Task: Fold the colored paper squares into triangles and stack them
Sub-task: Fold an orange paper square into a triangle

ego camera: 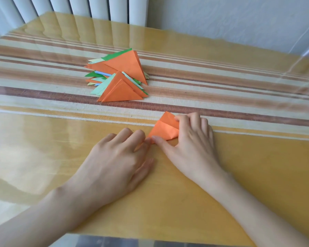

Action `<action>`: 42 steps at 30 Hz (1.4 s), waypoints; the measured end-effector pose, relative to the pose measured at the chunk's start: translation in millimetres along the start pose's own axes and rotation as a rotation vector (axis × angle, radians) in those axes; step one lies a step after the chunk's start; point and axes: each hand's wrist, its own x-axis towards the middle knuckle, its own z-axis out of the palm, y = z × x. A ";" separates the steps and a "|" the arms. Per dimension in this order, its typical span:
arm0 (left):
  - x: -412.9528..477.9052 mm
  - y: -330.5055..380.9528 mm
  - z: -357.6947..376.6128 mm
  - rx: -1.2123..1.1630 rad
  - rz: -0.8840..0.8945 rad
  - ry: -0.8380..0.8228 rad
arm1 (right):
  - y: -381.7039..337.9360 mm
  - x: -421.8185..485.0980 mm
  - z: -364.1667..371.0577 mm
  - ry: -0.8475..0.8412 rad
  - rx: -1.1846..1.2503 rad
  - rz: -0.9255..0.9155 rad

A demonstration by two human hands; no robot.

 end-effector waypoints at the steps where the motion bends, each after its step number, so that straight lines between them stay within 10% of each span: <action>1: -0.3 0.9 0.2 0.006 -0.008 -0.002 | -2.2 -1.1 -0.7 -0.023 0.023 0.023; 12: -3.3 0.2 1.9 0.003 -0.026 0.014 | 40.8 0.1 -11.9 0.028 0.129 0.157; 19: -1.4 1.8 0.0 0.024 -0.021 0.001 | 35.2 -17.3 -12.6 0.143 0.041 -0.421; 42: -16.0 -9.3 -14.6 0.088 -0.033 -0.015 | 36.4 -22.2 -2.6 0.138 -0.076 -0.394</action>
